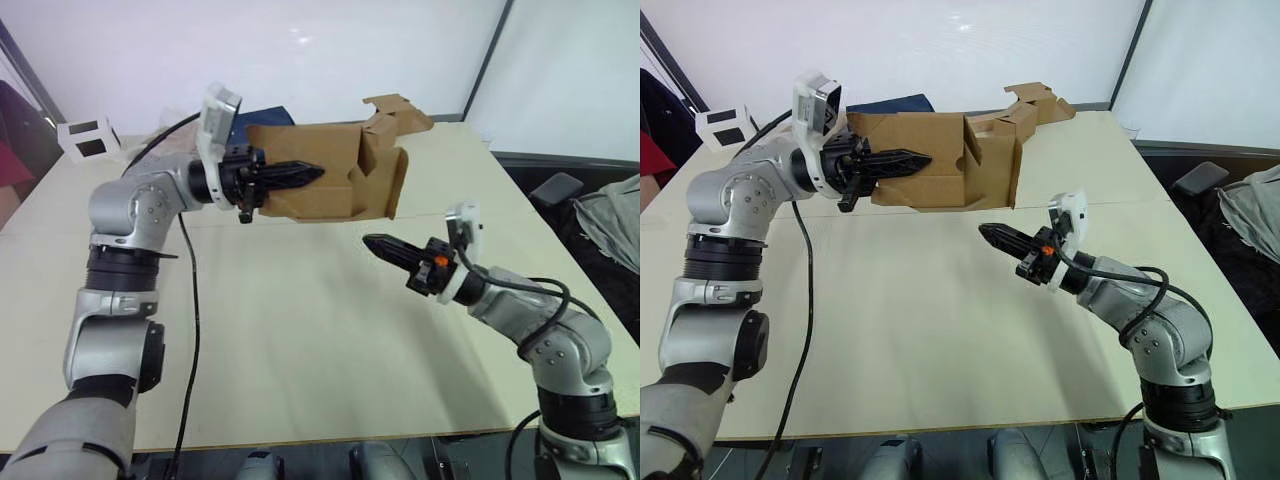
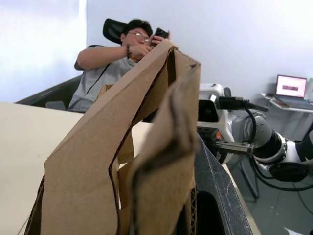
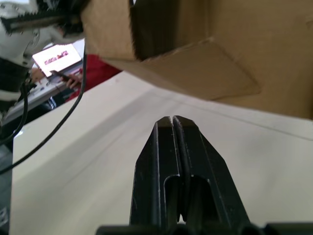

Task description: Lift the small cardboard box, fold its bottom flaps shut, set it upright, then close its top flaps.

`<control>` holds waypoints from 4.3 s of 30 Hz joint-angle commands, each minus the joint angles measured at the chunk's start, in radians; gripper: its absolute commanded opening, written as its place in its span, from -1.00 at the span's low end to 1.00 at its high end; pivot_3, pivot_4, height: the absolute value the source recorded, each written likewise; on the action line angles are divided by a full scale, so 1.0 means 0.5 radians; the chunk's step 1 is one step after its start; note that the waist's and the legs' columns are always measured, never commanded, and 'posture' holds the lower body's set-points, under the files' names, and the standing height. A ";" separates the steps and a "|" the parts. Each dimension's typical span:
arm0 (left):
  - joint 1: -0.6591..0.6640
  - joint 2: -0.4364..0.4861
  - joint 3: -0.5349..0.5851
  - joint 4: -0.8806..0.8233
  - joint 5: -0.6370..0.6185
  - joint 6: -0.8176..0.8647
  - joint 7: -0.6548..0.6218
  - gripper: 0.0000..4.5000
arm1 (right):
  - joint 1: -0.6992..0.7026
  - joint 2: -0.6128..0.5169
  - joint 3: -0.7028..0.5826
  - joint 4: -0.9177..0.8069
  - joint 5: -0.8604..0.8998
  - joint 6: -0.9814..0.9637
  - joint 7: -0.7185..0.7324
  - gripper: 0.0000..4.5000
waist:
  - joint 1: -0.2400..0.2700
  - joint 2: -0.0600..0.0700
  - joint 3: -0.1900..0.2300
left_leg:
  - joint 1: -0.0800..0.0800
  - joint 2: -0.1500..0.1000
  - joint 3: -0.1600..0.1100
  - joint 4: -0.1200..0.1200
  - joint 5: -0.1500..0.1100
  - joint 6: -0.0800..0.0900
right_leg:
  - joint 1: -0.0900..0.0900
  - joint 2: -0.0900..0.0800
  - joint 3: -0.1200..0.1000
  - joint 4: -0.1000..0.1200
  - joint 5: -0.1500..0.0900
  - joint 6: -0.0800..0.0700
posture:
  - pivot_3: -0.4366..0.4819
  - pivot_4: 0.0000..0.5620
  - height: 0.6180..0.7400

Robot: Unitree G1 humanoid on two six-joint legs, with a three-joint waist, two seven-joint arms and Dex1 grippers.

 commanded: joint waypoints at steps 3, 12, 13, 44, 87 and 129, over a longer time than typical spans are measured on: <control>-0.001 0.014 0.024 -0.094 -0.044 0.020 0.004 -1.00 | -0.081 0.055 -0.048 0.010 0.012 -0.073 -0.024 -0.99 | 0.001 0.000 0.000 | 0.000 0.000 0.000 0.000 0.000 0.000 | 0.000 0.000 0.000 0.000 0.000 0.000 | -0.05 -0.47 1.00; 0.017 -0.026 0.004 -0.091 -0.042 0.012 -0.012 -1.00 | -0.132 0.111 -0.099 0.008 0.137 -0.043 -0.072 -0.99 | 0.000 0.000 0.000 | 0.000 0.000 0.000 0.000 0.000 0.000 | 0.000 0.000 0.000 0.000 0.000 0.000 | -0.05 -0.47 1.00; 0.014 -0.032 0.004 -0.084 -0.040 0.010 -0.015 -1.00 | -0.134 0.112 -0.096 0.006 0.141 -0.044 -0.076 -0.99 | 0.000 0.000 0.000 | 0.000 0.000 0.000 0.000 0.000 0.000 | 0.000 0.000 0.000 0.000 0.000 0.000 | -0.05 -0.47 1.00; 0.017 -0.116 -0.092 -0.057 0.133 -0.348 -0.058 -1.00 | -0.462 -0.074 0.181 0.227 -0.146 -0.106 0.361 -0.99 | 0.000 0.000 0.000 | 0.000 -0.001 0.000 0.000 0.000 0.000 | 0.000 -0.001 0.000 0.000 0.000 0.000 | -0.05 -0.47 1.00; -0.101 -0.091 -0.068 0.067 0.079 -0.290 -0.044 -1.00 | -0.411 -0.048 -0.366 0.426 0.221 -0.049 0.280 -0.99 | 0.000 0.000 0.000 | -0.001 -0.001 0.000 0.000 0.007 -0.013 | 0.000 -0.002 -0.001 -0.001 0.000 0.000 | -0.05 -0.47 1.00; -0.160 -0.086 0.024 0.115 -0.086 -0.031 -0.120 -1.00 | -0.147 0.444 -0.362 0.088 1.169 -0.075 -0.334 -0.45 | -0.002 0.000 0.000 | 0.000 0.000 0.000 -0.001 0.005 -0.009 | 0.000 -0.001 -0.001 0.000 0.000 0.000 | -0.05 -0.47 1.00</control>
